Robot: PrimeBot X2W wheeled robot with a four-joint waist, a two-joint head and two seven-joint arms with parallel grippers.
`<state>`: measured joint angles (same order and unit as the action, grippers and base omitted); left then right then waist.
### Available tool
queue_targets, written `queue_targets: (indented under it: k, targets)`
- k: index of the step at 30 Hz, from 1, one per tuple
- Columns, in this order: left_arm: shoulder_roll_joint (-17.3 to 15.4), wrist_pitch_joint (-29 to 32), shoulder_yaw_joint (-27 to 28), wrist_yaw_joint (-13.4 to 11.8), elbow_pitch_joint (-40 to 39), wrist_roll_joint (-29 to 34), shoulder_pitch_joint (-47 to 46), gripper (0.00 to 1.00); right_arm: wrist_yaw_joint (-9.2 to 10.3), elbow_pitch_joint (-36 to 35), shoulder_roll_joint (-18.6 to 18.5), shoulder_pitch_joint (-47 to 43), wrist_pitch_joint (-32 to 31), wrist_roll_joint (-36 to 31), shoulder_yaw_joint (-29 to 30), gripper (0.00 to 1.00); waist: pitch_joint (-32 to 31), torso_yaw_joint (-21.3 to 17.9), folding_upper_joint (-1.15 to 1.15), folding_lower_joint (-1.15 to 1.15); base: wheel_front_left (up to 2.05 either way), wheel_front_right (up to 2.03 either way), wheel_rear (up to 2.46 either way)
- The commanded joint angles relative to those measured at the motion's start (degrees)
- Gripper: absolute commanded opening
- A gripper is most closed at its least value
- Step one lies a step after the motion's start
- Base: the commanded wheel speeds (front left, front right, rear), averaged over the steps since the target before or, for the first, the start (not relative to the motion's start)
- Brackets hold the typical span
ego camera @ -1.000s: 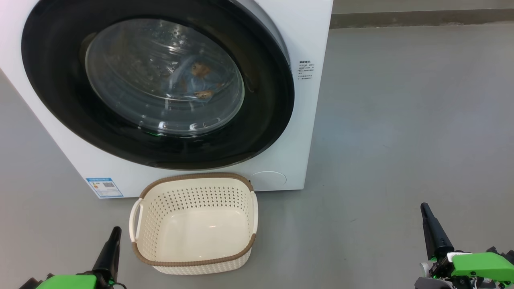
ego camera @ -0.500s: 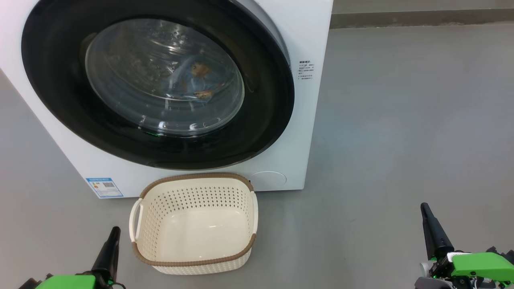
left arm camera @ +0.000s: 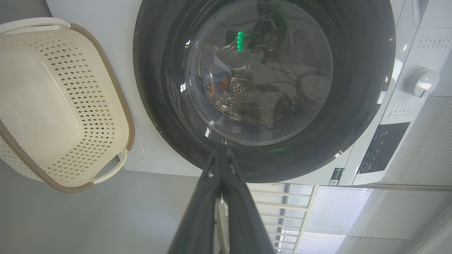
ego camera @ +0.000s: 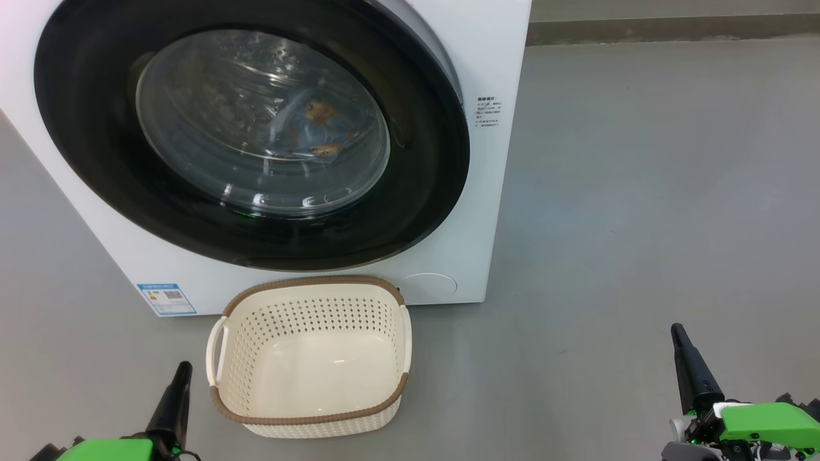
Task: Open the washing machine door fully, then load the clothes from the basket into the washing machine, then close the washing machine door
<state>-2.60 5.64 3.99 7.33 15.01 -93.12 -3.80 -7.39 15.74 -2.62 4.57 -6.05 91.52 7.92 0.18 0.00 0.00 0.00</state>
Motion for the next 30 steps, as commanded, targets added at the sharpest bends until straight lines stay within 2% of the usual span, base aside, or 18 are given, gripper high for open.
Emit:
queue_targets:
  k: [1, 30]
  targets:
    - [-0.7, 0.4, 2.0, 0.2, -1.0, 0.5, -2.3, 0.0, -0.1, -1.7, -0.3, 1.6, -0.4, 0.6, -1.4, 0.0, 0.0, 0.0, 0.0, 0.0, 0.0, 0.0, 0.0]
    - [-0.6, 0.6, 2.2, 0.2, -1.0, 0.7, -2.4, 0.0, -0.1, -1.7, -0.3, 1.6, -0.4, 0.6, -1.4, 0.0, 0.0, 0.0, 0.0, 0.0, 0.0, 0.0, 0.0]
